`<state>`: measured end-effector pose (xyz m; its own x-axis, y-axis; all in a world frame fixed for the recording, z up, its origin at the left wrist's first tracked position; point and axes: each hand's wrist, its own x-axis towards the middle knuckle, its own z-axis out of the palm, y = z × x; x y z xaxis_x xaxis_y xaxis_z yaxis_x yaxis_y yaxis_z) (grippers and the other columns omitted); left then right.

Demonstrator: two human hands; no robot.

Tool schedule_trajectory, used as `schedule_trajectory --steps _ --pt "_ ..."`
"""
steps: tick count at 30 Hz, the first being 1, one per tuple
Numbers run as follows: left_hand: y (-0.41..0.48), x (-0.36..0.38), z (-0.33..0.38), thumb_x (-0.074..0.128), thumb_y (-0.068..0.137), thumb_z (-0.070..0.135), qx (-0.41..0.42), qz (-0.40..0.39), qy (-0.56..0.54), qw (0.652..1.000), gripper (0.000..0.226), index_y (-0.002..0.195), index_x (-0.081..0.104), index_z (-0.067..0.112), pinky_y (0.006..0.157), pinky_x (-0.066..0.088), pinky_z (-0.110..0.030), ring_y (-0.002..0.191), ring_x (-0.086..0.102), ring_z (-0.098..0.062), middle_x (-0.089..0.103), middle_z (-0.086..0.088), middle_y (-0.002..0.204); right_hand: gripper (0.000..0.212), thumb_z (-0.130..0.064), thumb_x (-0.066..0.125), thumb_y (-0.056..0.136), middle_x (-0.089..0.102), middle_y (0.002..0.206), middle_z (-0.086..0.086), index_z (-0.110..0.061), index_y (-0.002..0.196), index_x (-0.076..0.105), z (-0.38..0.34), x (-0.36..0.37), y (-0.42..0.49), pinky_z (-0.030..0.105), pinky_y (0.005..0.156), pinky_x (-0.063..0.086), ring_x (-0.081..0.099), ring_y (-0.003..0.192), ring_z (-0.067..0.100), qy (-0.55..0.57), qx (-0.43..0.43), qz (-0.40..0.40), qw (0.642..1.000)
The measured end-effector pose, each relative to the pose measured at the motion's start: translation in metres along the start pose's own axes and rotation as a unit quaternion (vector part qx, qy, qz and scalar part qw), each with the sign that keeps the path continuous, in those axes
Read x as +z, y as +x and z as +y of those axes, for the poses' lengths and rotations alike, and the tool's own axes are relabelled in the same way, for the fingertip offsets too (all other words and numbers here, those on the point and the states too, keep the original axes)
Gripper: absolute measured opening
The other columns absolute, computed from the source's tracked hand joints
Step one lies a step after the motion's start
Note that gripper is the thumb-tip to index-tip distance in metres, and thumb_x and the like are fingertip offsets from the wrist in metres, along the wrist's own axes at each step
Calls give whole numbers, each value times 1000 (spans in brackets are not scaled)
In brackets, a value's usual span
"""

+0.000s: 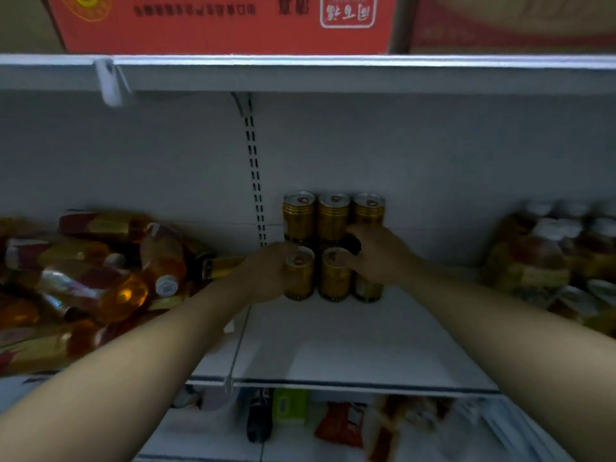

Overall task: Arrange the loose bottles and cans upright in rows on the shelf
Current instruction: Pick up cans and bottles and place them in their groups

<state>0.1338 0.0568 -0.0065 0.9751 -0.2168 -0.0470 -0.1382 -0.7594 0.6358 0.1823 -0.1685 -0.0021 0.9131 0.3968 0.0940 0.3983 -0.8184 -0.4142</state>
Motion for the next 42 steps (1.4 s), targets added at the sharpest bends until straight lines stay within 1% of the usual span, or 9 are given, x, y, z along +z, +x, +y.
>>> schedule_trajectory --steps 2,6,9,13,16,24,33,37,42 --pt "6 2 8 65 84 36 43 -17 4 999 37 110 59 12 87 48 -31 91 58 -11 61 4 107 46 -62 57 83 60 107 1 -24 110 55 8 -9 -16 30 74 44 58 98 22 5 35 29 999" --pt "10 9 25 66 84 35 99 -19 24 995 38 118 49 28 65 35 -5 88 48 0 46 20 99 73 -64 48 87 42 145 9 -19 144 36 25 -28 -54 33 103 32 40 129 28 -59 140 44 987" --pt "10 19 38 65 84 36 128 -43 33 990 33 114 55 24 83 48 -27 98 56 -11 59 7 108 78 -65 45 88 26 156 6 -23 150 24 35 -40 -83 35 110 24 26 140 26 -90 203 67 973" --pt "11 37 57 67 83 29 135 -66 13 989 25 102 50 27 76 45 -8 82 55 13 57 18 92 71 -56 54 88 37 149 12 -18 145 36 48 -55 -112 34 106 29 34 135 30 -109 208 123 964" --pt "17 53 82 65 83 33 128 -82 9 988 41 121 53 23 97 45 -35 110 56 -16 58 2 119 65 -49 56 88 48 139 13 -15 141 42 63 -72 -131 37 104 32 38 130 31 -132 185 165 960" --pt "43 128 168 60 86 45 100 -71 14 992 73 146 24 28 94 21 -17 135 30 -19 23 1 154 58 -48 56 88 47 138 9 -19 136 46 133 -121 -169 29 90 32 42 125 29 -79 144 224 961" --pt "68 191 222 78 73 21 86 -47 -144 985 89 143 23 19 69 37 -7 104 41 -4 43 0 136 48 -46 53 84 55 130 0 -29 128 50 170 -128 -170 31 88 41 52 116 20 11 70 110 991" --pt "83 205 236 84 64 11 98 -53 -206 972 121 148 -4 17 97 40 -28 119 41 -9 39 10 126 58 -49 58 83 54 132 -3 -30 136 44 193 -133 -177 36 93 44 51 118 19 9 88 85 992" --pt "93 215 231 84 63 7 133 0 -240 962 84 124 29 25 84 50 -25 106 57 -11 54 12 110 60 -53 60 82 54 127 1 -30 135 43 212 -120 -188 39 89 46 53 112 23 32 154 73 985"
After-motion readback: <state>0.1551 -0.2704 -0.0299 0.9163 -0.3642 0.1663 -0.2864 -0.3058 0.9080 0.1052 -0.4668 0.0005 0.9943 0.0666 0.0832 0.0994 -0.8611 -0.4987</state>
